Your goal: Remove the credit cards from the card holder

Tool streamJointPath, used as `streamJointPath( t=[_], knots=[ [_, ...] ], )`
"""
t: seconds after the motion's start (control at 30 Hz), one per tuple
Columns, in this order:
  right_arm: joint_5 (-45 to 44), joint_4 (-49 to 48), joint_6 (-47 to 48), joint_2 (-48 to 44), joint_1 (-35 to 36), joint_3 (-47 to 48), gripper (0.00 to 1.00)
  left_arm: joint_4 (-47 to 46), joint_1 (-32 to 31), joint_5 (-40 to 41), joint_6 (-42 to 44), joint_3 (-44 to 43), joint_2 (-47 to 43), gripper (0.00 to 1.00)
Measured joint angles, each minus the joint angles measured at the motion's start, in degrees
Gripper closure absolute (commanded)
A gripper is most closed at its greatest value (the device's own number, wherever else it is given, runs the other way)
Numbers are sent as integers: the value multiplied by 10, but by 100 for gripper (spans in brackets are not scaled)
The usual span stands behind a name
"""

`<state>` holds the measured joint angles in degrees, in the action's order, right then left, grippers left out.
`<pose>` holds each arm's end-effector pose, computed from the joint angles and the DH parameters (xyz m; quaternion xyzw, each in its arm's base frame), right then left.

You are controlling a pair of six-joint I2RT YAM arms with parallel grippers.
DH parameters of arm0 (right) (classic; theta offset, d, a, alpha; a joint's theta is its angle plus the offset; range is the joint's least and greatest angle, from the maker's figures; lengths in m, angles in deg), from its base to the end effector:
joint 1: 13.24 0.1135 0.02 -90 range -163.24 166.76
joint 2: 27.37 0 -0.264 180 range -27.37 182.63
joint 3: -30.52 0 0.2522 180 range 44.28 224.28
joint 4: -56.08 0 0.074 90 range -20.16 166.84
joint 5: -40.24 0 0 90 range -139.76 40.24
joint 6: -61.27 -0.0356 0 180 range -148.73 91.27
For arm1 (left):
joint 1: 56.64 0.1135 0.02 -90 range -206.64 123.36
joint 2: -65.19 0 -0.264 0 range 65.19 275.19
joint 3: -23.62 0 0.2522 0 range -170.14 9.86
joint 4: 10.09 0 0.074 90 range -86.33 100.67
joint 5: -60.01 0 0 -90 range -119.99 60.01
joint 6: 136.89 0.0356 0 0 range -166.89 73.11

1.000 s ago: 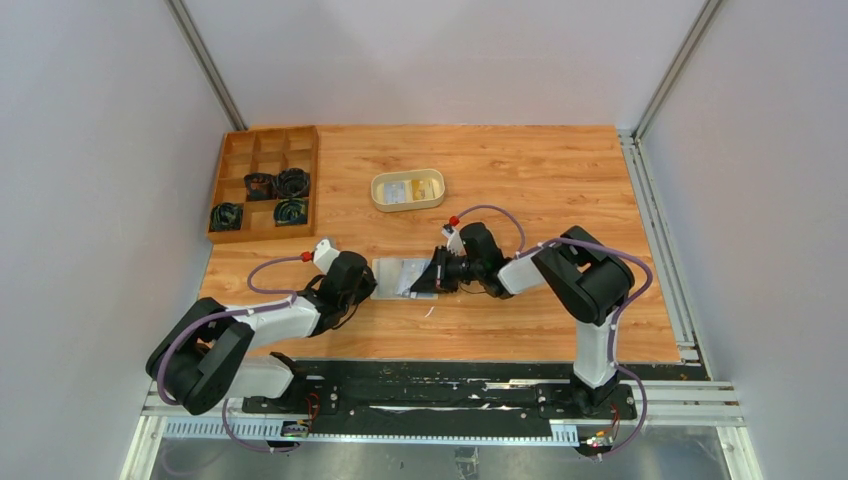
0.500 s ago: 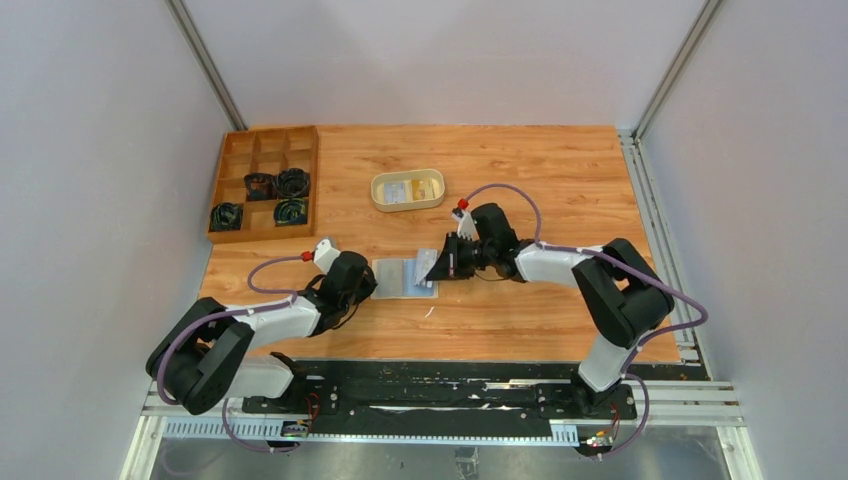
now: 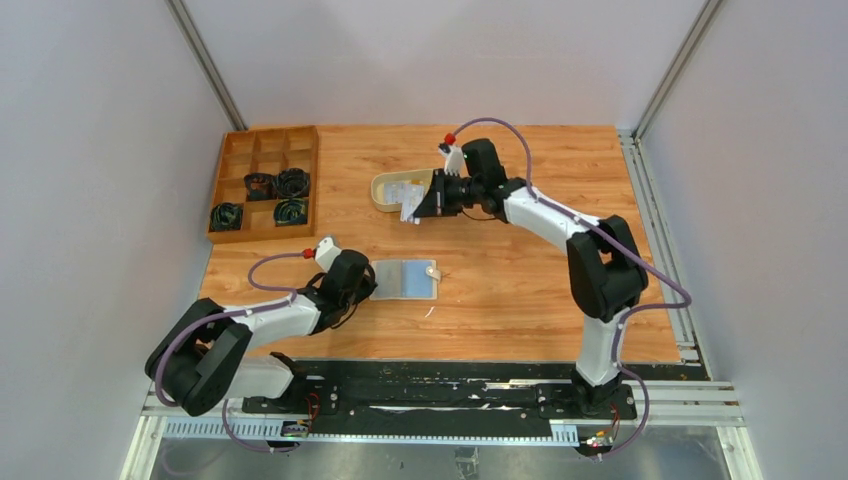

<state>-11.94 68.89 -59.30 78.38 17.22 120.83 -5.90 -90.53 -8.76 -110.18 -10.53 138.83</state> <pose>0.3550 0.2341 0.2521 -0.1655 0.8121 0.4861 0.2770 0.1880 -0.1107 0.1324 -0.2994 0.8557 -0.1779 0.3827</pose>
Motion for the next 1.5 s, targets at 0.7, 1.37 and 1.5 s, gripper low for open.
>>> streamJointPath(
  t=[0.7,1.37,1.5],
  knots=[
    [9,275,102,375,-38,609,100,37,0,-3,44,-6,-17,100],
    [-5,275,82,452,-13,634,100,18,0,-7,47,-14,5,100],
    [-6,269,77,461,-2,634,100,15,0,-8,48,-18,11,100]
  ],
)
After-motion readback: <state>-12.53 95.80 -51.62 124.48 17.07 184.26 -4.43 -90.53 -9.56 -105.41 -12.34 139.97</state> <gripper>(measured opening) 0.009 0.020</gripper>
